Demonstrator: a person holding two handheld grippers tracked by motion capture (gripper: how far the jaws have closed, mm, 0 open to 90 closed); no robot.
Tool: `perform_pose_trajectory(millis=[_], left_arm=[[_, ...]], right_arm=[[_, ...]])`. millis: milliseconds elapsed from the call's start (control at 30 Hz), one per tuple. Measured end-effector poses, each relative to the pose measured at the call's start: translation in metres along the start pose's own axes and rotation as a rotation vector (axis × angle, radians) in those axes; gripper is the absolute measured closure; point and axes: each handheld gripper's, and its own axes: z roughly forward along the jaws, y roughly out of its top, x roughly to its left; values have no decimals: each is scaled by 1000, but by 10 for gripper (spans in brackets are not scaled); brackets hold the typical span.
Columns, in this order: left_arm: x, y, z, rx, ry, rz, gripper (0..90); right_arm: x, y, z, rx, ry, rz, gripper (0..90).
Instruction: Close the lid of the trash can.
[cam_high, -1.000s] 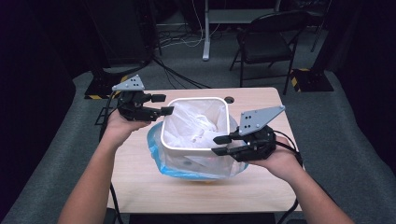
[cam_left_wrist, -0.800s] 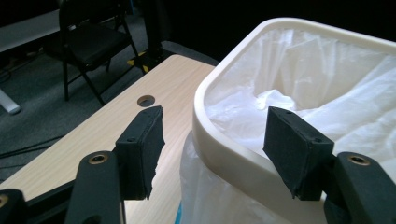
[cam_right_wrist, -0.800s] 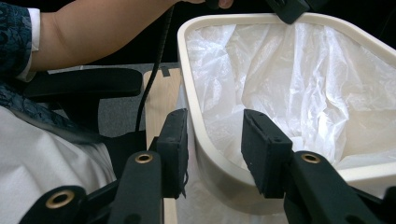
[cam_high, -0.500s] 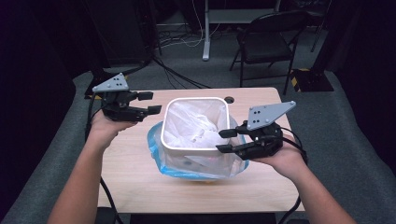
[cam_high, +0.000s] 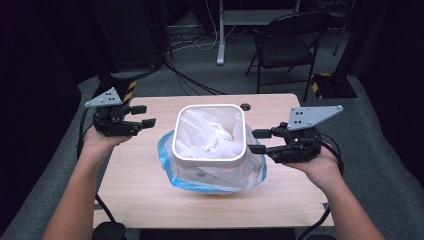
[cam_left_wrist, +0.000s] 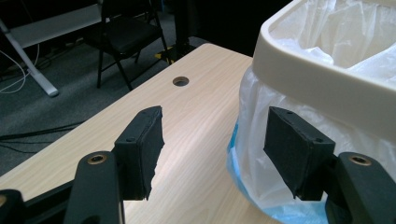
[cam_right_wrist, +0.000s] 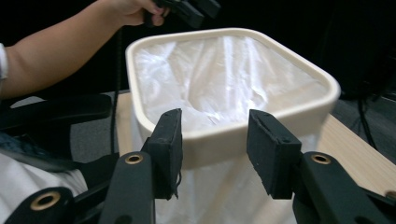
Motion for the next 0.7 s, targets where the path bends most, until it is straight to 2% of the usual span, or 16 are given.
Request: perform_pose_trajectory(millis=[400, 700], left_arm=[[5, -30, -2, 14, 17, 4, 362], [6, -52, 1, 31, 21, -10, 361]], right_arm=[[-17, -27, -20, -38, -131, 69, 483], [-25, -60, -24, -57, -235, 124, 454]])
